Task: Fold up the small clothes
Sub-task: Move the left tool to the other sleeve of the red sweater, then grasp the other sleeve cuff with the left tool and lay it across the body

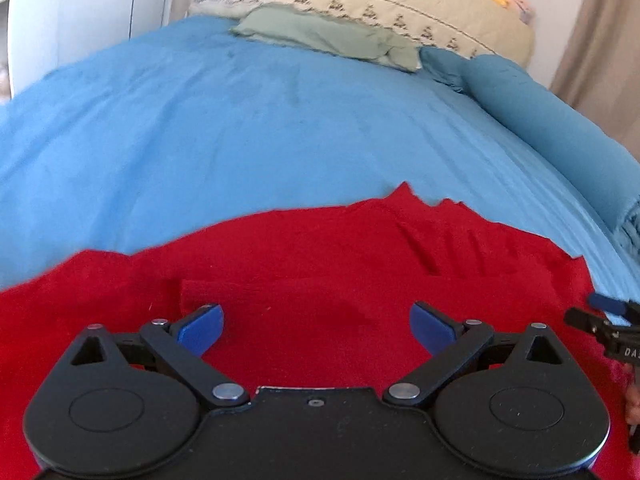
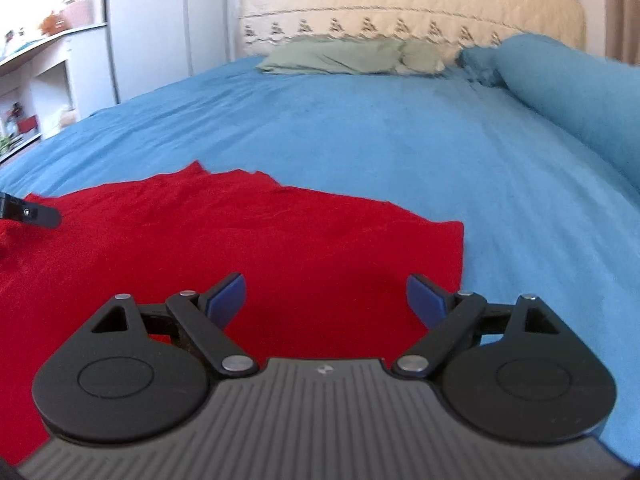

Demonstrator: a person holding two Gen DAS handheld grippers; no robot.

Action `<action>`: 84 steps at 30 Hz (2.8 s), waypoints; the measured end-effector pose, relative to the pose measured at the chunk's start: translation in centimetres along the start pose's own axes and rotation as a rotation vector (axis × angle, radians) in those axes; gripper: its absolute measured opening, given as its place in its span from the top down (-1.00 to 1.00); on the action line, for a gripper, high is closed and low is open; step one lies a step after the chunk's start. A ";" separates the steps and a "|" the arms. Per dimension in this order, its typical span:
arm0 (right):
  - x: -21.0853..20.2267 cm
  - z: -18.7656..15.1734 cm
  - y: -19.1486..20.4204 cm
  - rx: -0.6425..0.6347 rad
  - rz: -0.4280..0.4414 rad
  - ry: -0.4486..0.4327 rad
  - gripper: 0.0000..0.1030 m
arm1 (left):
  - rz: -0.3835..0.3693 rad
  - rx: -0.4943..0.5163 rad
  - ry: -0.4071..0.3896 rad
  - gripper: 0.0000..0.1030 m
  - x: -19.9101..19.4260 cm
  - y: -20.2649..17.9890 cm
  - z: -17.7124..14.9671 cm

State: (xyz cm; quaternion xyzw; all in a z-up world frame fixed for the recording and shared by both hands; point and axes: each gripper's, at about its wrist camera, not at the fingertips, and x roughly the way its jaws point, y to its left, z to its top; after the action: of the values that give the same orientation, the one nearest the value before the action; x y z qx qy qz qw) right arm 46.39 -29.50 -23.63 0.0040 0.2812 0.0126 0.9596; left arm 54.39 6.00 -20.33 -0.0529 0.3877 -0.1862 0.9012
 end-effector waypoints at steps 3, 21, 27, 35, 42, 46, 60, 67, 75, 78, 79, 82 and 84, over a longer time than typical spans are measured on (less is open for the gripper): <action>1.2 -0.6 -0.6 0.036 0.002 0.028 -1.00 | 0.000 0.007 -0.021 -1.00 0.3 0.2 -0.3; -6.8 3.8 2.8 0.071 0.070 -0.040 -1.00 | 0.130 -0.039 -0.214 -1.00 -16.7 0.6 2.3; -13.1 6.5 7.9 -0.002 0.140 -0.086 -1.00 | 0.281 -0.065 -0.296 -1.00 -25.8 5.8 -0.5; -16.4 6.5 14.9 -0.038 0.278 -0.078 -1.00 | 0.379 -0.250 -0.325 -1.00 -32.4 14.1 -6.5; -15.5 4.7 22.6 -0.103 0.348 -0.045 -1.00 | 0.412 -0.418 -0.322 -1.00 -32.8 20.9 -11.2; -13.6 3.4 26.3 -0.132 0.356 -0.023 -1.00 | 0.377 -0.550 -0.314 -0.96 -31.4 24.9 -13.3; -9.1 1.8 32.2 -0.159 0.372 -0.013 -1.00 | 0.355 -0.662 -0.362 -0.71 -28.0 30.4 -13.9; -7.5 1.3 32.7 -0.146 0.357 0.000 -1.00 | 0.452 -0.673 -0.328 0.31 -27.3 31.4 -13.3; -6.4 0.6 32.2 -0.100 0.337 0.020 -1.00 | 0.463 -0.672 -0.321 0.92 -27.6 31.2 -13.1; -6.2 0.5 31.8 -0.097 0.323 0.022 -1.00 | 0.451 -0.626 -0.341 0.92 -28.6 29.9 -12.1; -6.2 0.5 31.6 -0.094 0.320 0.021 -1.00 | 0.449 -0.603 -0.348 0.92 -29.0 29.3 -11.5; -6.5 0.7 30.9 -0.079 0.317 0.014 -1.00 | 0.425 -0.534 -0.373 0.92 -29.9 27.0 -9.3; -6.8 1.0 30.3 -0.066 0.315 0.009 -1.00 | 0.392 -0.490 -0.392 0.92 -30.5 25.0 -7.2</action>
State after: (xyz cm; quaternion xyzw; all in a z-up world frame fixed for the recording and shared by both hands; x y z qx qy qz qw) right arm 40.53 0.58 -18.70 0.0162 0.2807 0.1721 0.9441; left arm 37.41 40.94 -10.61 -0.2264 0.2438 0.1020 0.9375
